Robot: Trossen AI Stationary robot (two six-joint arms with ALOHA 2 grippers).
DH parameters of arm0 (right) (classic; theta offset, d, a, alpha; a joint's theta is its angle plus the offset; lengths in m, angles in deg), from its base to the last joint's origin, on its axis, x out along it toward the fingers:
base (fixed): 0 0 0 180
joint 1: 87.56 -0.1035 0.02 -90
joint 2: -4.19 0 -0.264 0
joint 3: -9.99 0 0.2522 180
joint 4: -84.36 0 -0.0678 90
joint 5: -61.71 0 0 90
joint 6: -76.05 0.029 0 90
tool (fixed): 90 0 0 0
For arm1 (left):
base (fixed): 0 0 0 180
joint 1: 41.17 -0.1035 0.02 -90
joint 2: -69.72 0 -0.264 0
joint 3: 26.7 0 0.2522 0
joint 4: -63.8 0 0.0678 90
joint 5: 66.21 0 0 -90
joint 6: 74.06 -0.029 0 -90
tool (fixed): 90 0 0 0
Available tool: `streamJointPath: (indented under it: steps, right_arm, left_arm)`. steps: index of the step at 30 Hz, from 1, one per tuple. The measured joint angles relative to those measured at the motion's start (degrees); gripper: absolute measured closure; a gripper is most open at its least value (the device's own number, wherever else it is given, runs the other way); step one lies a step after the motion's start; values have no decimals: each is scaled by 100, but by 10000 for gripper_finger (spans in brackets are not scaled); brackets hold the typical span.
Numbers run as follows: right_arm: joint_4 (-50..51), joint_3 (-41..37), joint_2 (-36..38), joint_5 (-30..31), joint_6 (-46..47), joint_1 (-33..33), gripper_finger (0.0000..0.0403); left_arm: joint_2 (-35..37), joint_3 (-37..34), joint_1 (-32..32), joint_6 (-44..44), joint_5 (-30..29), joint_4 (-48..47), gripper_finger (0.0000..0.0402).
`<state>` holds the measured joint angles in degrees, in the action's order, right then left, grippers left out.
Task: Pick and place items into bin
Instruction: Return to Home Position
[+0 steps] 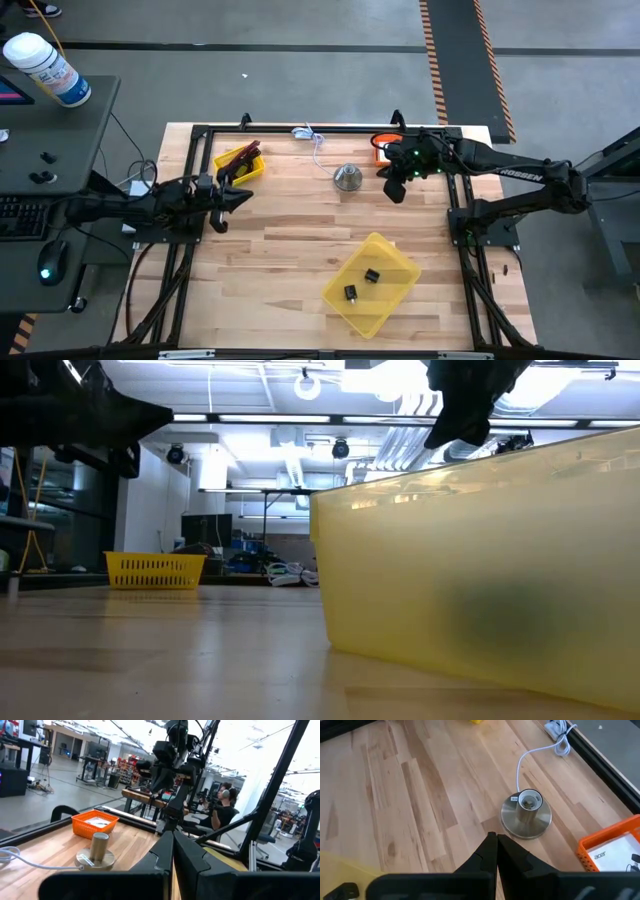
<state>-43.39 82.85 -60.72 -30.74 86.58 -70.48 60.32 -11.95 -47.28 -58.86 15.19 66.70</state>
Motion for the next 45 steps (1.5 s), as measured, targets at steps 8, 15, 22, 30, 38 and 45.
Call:
streamJointPath:
  steps: [8, 15, 22, 30, 38, 45]
  right_arm:
    - [-18, 1, 0, -248, -26, 0, 401]
    - [-16, 1, 0, -249, -41, 0, 401]
    - [-14, 1, 0, -260, -170, -80, 401]
    - [9, 1, 0, -570, -813, -111, 402]
    - [-1029, -1106, 410, -1367, -709, -85, 402]
    - [-3140, -2957, 1450, -1314, 600, -218, 402]
  left_arm:
    - [548, -52, 0, -42, 0, -599, 401]
    - [890, -52, 2, -27, -136, -1345, 401]
    - [894, -44, 11, 77, -129, -1428, 401]
    - [841, -44, 11, 33, 311, -1498, 401]
    - [842, -44, 11, 18, 411, -1515, 401]
    - [842, -44, 11, 9, 411, -1513, 401]
